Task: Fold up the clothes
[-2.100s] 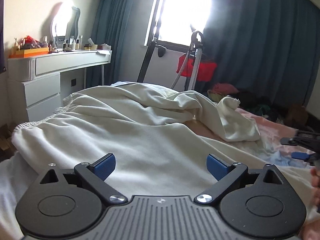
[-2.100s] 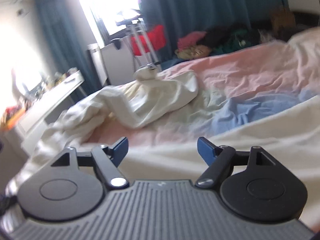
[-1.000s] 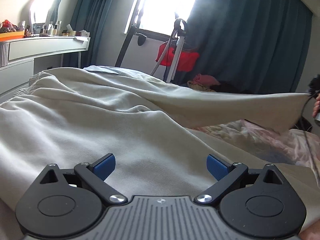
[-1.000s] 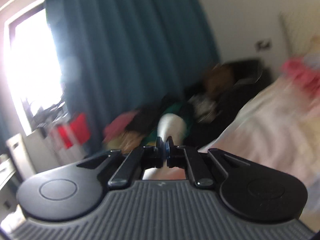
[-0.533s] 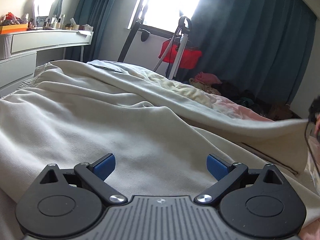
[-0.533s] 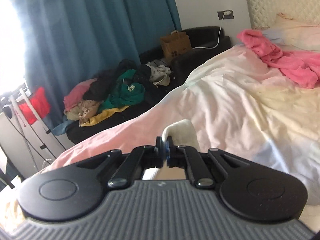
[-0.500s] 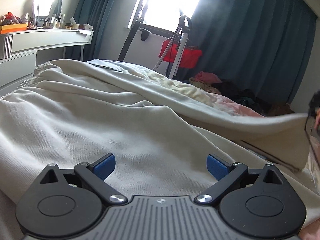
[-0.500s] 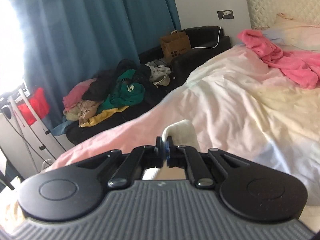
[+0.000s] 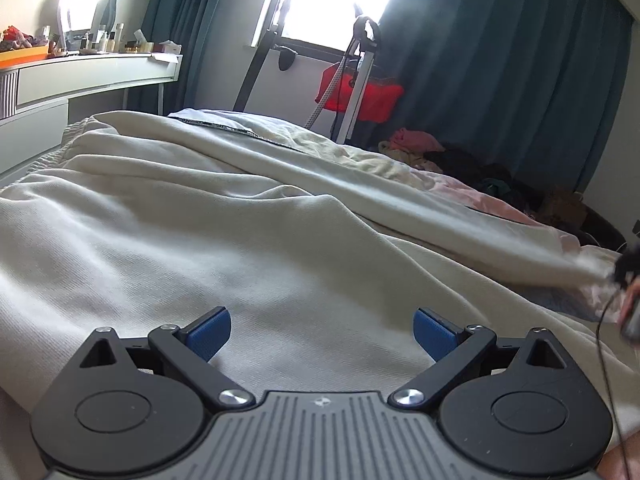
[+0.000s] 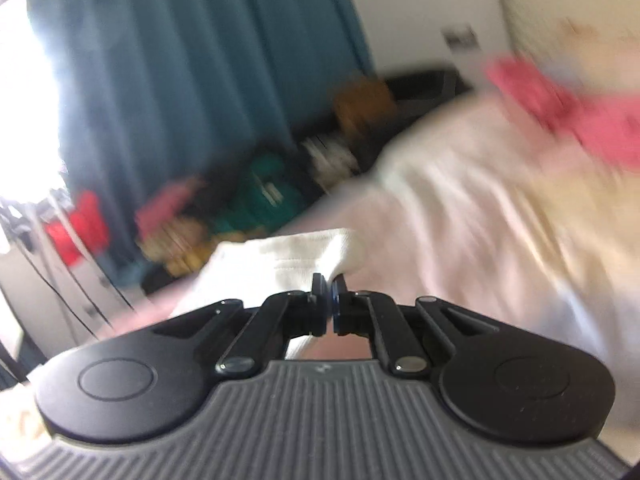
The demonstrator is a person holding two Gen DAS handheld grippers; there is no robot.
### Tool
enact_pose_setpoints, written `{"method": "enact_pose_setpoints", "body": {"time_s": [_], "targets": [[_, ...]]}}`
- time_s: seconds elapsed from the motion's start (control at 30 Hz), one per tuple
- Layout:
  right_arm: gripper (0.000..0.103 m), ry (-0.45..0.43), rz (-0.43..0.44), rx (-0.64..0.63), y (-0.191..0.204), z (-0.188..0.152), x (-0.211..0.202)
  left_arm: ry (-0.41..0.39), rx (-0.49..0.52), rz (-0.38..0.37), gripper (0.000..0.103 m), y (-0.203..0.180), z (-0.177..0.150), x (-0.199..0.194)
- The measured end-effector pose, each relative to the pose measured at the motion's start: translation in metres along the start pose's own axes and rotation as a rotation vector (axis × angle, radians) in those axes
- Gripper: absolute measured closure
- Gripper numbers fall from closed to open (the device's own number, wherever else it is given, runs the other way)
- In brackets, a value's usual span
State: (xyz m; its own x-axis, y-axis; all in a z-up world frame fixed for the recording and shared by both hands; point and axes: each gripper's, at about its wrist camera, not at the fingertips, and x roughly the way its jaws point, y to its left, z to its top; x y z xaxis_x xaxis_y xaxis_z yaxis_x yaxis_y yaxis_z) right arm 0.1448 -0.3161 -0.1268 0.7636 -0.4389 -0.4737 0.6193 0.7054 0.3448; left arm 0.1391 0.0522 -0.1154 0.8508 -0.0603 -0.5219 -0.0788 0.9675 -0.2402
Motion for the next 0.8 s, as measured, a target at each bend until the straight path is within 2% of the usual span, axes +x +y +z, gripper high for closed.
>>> {"method": "enact_pose_setpoints", "body": {"time_s": [0.07, 0.17, 0.37, 0.47, 0.57, 0.7, 0.8], "targets": [[0.098, 0.054, -0.022, 0.006, -0.024, -0.028, 0.007, 0.004, 0.011, -0.004, 0.004, -0.002, -0.002, 0.000], [0.098, 0.060, -0.003, 0.029, -0.039, -0.041, 0.008, 0.006, 0.063, 0.008, 0.004, -0.011, -0.005, 0.000], [0.098, -0.028, 0.091, -0.033, -0.032, 0.001, -0.016, 0.002, 0.121, -0.005, 0.004, -0.025, -0.006, -0.003], [0.098, -0.036, 0.090, -0.052, -0.043, 0.011, -0.019, 0.007, 0.127, -0.016, 0.004, -0.027, -0.005, -0.005], [0.098, 0.024, 0.072, -0.041, -0.063, -0.006, -0.014, 0.004, 0.146, -0.012, 0.004, -0.030, -0.006, -0.006], [0.097, 0.130, 0.019, -0.101, -0.078, -0.041, -0.008, -0.007, 0.150, -0.021, 0.004, -0.031, -0.005, -0.010], [0.094, 0.136, 0.000, -0.163, -0.069, -0.047, -0.013, -0.016, 0.160, -0.021, 0.004, -0.033, -0.003, -0.012]]}}
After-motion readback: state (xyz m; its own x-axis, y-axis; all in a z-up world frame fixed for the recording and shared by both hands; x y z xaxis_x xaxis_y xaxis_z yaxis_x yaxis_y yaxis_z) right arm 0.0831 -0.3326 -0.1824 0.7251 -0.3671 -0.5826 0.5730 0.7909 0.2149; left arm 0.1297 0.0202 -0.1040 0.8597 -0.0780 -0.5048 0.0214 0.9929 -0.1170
